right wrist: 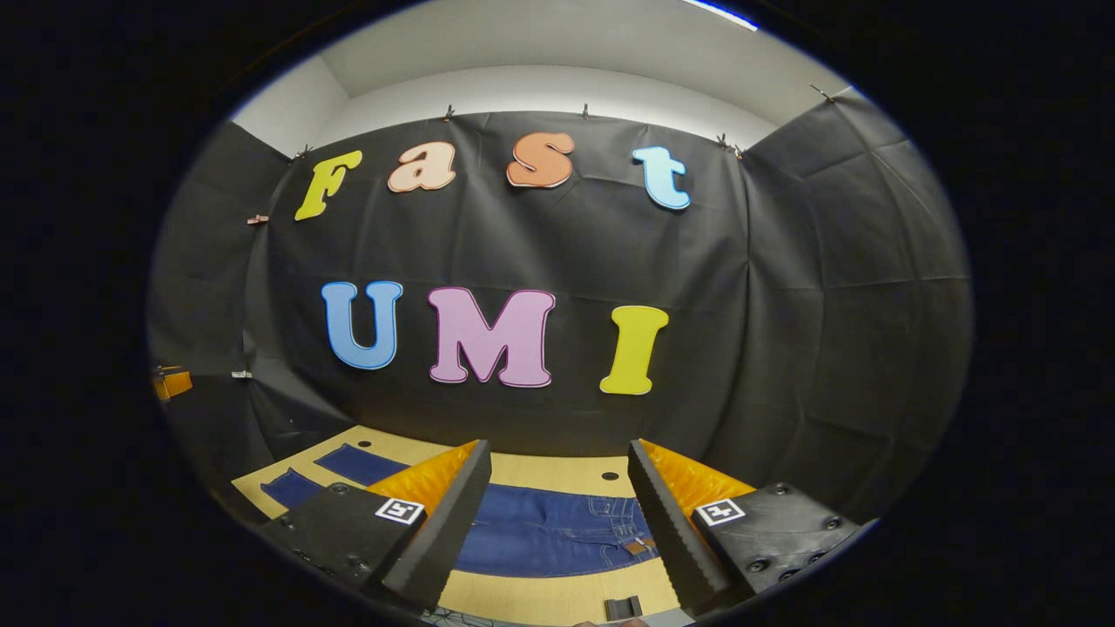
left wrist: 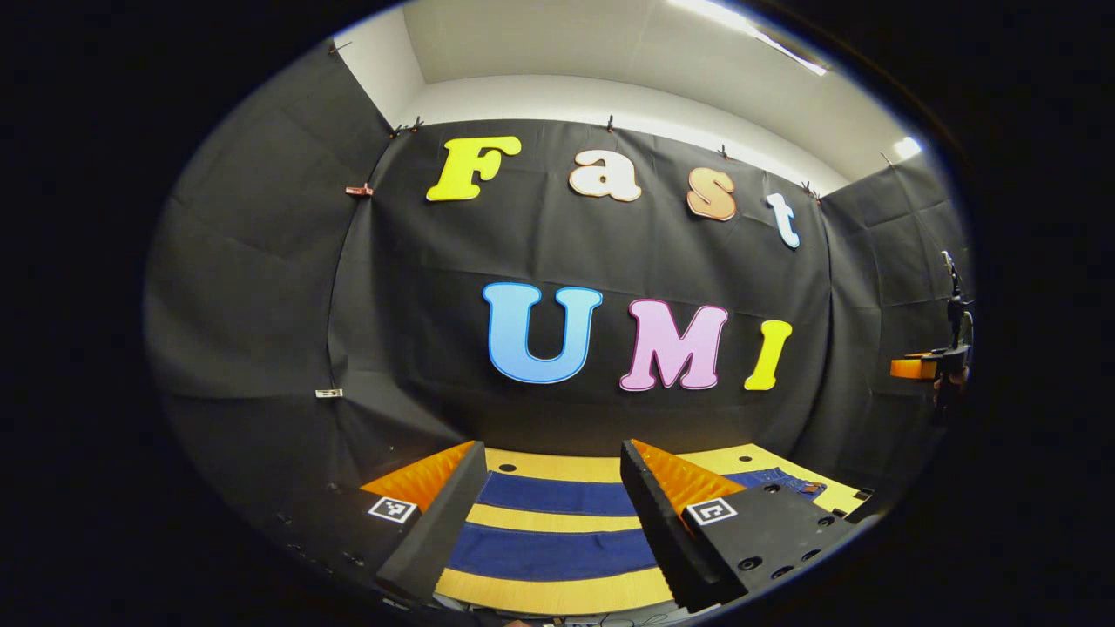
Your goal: Grasp the waist and the cuffs of the jeans and fold them to make the two legs overlap; first hold the waist and fold one-third of the jeans toward the cuffs, then hold the cuffs and fold the remaining one-third in the same direction to finish folding.
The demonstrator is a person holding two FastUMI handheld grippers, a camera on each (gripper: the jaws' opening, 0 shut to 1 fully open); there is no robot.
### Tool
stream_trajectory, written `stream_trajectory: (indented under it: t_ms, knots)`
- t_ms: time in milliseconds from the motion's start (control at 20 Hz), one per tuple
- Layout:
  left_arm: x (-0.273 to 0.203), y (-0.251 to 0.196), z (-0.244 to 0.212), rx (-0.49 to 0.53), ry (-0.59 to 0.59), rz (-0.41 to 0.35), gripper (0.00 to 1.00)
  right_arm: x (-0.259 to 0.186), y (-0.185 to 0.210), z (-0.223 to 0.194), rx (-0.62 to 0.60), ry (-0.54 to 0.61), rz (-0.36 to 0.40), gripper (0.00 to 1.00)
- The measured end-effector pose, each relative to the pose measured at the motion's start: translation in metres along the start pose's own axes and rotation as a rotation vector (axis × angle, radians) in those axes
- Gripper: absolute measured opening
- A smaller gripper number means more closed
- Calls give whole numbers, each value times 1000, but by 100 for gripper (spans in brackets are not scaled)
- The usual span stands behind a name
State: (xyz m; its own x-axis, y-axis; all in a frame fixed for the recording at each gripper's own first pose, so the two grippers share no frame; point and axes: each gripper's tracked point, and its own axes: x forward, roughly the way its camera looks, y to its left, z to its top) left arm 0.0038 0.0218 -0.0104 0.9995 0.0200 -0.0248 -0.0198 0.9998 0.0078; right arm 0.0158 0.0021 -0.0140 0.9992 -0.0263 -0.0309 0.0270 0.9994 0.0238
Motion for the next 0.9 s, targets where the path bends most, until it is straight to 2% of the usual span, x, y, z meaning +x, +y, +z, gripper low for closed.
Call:
stream_trajectory:
  t_ms: [250, 350, 500, 650, 900]
  knots:
    - [5, 7, -2, -10, 21, -16, 96, 16, -2, -3, -23, 8, 13, 97]
    - [9, 7, -12, 32, 51, -62, 96, 28, -3, -15, -45, 24, 42, 97]
    - [19, 6, -48, 138, 142, -140, 96, 47, -7, -52, -54, 105, 95, 97]
    - [29, -6, -102, 172, 283, -253, 96, 65, -13, -101, -81, 198, 156, 97]
    - [62, -7, -171, 234, 425, -353, 98, 102, -31, -216, -237, 436, 342, 97]
